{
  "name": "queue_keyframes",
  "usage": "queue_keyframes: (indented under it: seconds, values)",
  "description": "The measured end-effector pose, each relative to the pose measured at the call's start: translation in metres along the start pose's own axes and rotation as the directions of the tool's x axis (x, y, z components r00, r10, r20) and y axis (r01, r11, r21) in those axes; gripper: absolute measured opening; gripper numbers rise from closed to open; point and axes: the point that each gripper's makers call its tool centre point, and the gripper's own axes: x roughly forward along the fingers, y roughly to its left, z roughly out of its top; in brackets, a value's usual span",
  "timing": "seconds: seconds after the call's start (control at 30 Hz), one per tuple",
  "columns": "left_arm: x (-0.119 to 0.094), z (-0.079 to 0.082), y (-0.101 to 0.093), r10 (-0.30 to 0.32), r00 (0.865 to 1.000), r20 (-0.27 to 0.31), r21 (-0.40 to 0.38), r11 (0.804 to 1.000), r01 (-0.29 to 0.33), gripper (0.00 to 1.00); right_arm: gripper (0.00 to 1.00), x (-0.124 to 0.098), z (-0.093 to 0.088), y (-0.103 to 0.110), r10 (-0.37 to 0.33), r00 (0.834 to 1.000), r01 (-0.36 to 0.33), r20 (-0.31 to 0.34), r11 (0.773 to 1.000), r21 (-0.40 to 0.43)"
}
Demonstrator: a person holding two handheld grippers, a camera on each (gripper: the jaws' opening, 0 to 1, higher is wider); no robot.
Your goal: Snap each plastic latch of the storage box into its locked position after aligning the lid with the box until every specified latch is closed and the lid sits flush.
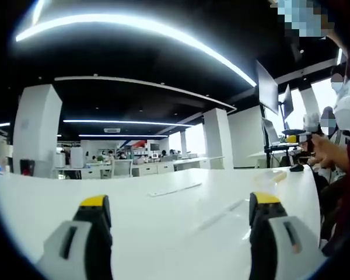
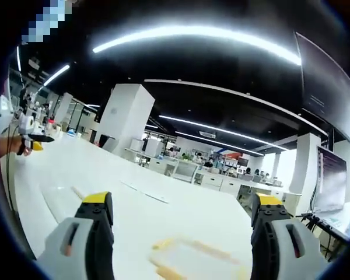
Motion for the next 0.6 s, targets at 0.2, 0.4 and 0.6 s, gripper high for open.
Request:
queue_keyframes:
  seconds: [0.2,0.4,0.6]
  values:
    - [0.000,0.000,-0.001,-0.002,1.000,-0.003,0.004,1.000,0.002,0.99,1.00,-0.001,-0.006,-0.011,-0.011,1.000,0.011,-0.021,1.000,-0.006]
    - [-0.001,0.000,0.000,0.001,1.000,-0.004,0.004,1.000,-0.001,0.99,1.00,-0.003,-0.009,-0.019,-0.019,0.999,0.019,-0.040,1.000,-0.018]
    - [0.001,0.003,-0.004,-0.013,1.000,0.013,-0.018,1.000,0.013,0.99,1.00,-0.005,-0.011,-0.029,-0.030,0.998,0.028,-0.056,0.999,-0.034]
